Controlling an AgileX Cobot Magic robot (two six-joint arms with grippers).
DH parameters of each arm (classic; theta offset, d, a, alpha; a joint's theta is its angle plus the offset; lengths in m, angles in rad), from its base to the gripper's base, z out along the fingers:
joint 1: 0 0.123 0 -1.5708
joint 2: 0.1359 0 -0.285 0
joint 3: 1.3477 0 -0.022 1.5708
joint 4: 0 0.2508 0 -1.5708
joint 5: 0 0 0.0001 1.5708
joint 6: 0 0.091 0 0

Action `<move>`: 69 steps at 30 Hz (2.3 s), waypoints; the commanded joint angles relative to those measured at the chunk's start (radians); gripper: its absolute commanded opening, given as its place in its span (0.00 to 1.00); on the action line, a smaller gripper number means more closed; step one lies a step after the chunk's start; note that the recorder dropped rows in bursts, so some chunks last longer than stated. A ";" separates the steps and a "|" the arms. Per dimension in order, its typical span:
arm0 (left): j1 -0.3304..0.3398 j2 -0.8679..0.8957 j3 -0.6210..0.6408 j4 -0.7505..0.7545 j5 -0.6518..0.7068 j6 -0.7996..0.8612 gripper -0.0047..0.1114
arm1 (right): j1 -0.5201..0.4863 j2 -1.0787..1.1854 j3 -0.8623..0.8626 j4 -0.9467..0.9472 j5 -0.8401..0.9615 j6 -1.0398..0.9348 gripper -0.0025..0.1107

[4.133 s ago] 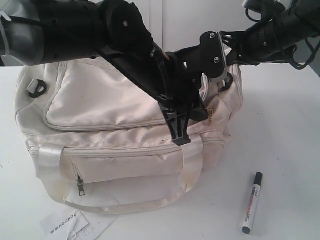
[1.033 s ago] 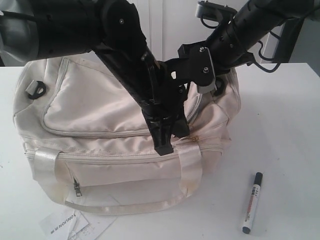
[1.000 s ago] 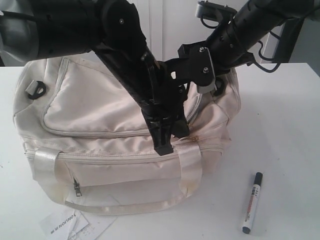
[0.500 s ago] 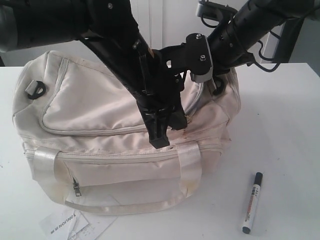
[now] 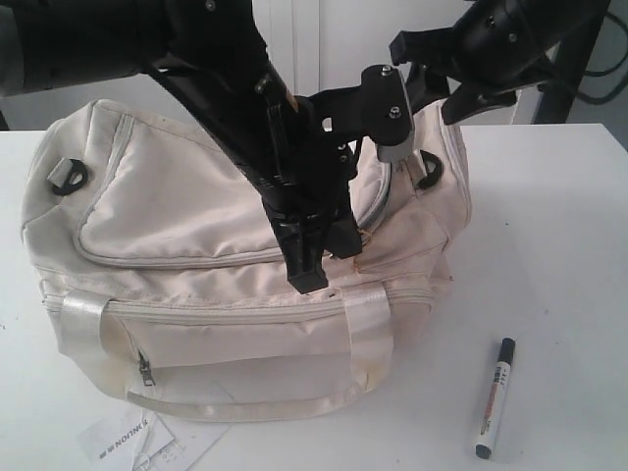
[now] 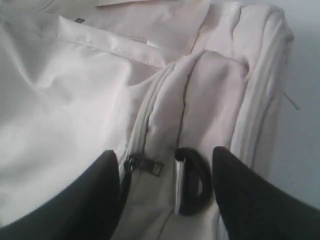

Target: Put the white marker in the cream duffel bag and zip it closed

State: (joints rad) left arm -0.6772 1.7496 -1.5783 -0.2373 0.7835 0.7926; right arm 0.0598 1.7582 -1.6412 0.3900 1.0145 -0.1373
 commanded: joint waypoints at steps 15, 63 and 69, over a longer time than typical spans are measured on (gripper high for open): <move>-0.002 -0.014 0.000 -0.009 0.022 -0.016 0.04 | 0.036 -0.081 0.194 0.215 0.044 0.019 0.42; -0.002 -0.016 0.000 0.092 0.137 -0.084 0.04 | 0.049 0.000 0.216 0.152 -0.100 -0.154 0.02; -0.002 -0.016 0.000 0.137 0.167 -0.120 0.04 | 0.049 0.000 0.216 0.150 -0.104 -0.154 0.02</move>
State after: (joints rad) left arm -0.6772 1.7496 -1.5783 -0.1091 0.8778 0.6940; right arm 0.1107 1.7606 -1.4330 0.5641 0.9483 -0.2771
